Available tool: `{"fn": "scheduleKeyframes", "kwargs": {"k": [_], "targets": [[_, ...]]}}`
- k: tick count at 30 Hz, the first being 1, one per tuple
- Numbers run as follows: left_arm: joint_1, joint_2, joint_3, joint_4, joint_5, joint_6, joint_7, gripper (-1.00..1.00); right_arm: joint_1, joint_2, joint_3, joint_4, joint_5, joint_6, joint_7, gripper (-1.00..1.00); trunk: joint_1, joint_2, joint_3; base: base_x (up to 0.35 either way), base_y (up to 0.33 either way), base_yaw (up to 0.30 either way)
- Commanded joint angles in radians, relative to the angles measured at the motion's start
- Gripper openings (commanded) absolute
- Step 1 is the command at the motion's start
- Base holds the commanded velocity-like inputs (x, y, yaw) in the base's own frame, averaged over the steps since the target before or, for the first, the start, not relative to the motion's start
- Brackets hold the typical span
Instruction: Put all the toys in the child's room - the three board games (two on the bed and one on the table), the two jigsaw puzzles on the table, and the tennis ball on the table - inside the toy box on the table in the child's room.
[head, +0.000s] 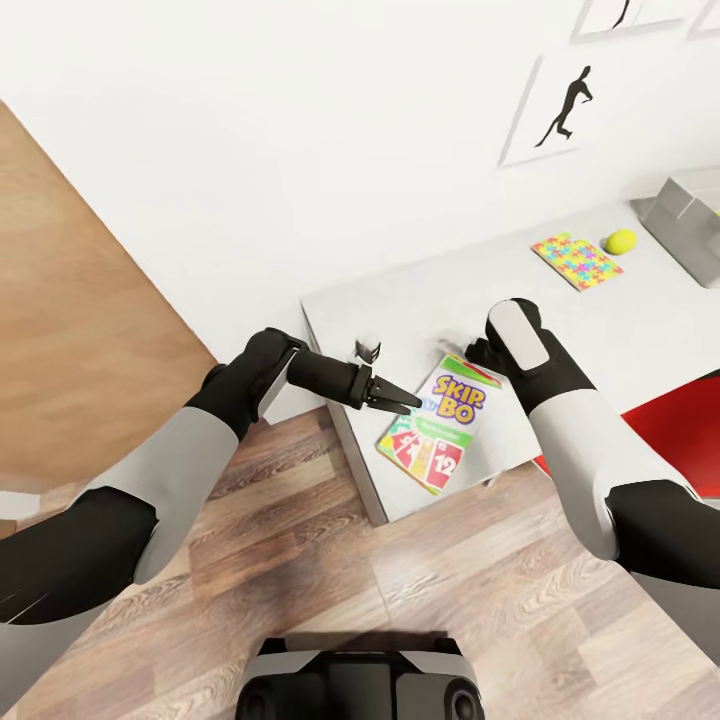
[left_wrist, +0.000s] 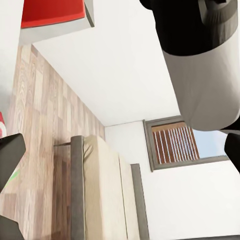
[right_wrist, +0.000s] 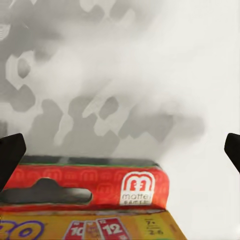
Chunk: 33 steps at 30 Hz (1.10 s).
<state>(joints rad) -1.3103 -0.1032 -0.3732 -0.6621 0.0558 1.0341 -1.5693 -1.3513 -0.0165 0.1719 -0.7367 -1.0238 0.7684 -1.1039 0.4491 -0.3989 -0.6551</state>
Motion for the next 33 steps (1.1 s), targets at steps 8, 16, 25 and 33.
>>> {"fn": "scheduleKeyframes", "kwargs": {"k": [8,16,25,33], "targets": [[0.000,0.000,-0.004,0.002,0.006,0.011,-0.001,1.00,0.000,0.003,0.005,0.007,-0.030,-0.001,-0.005,1.00,0.001,-0.001,-0.002,-0.035,0.049,0.000],[0.000,0.000,-0.004,0.002,0.006,0.011,-0.001,1.00,0.000,0.002,0.006,0.007,-0.030,-0.001,-0.005,1.00,0.001,-0.001,-0.002,-0.063,0.054,0.000],[0.000,0.000,-0.004,0.002,0.006,0.011,-0.001,1.00,0.000,0.000,0.006,0.007,-0.030,-0.001,-0.005,1.00,0.001,-0.001,-0.002,-0.061,0.036,0.000],[0.000,0.000,-0.004,0.002,0.006,0.011,-0.001,1.00,0.000,0.002,0.006,0.007,-0.030,-0.001,-0.005,1.00,0.001,-0.001,-0.002,-0.084,0.029,0.000]]}}
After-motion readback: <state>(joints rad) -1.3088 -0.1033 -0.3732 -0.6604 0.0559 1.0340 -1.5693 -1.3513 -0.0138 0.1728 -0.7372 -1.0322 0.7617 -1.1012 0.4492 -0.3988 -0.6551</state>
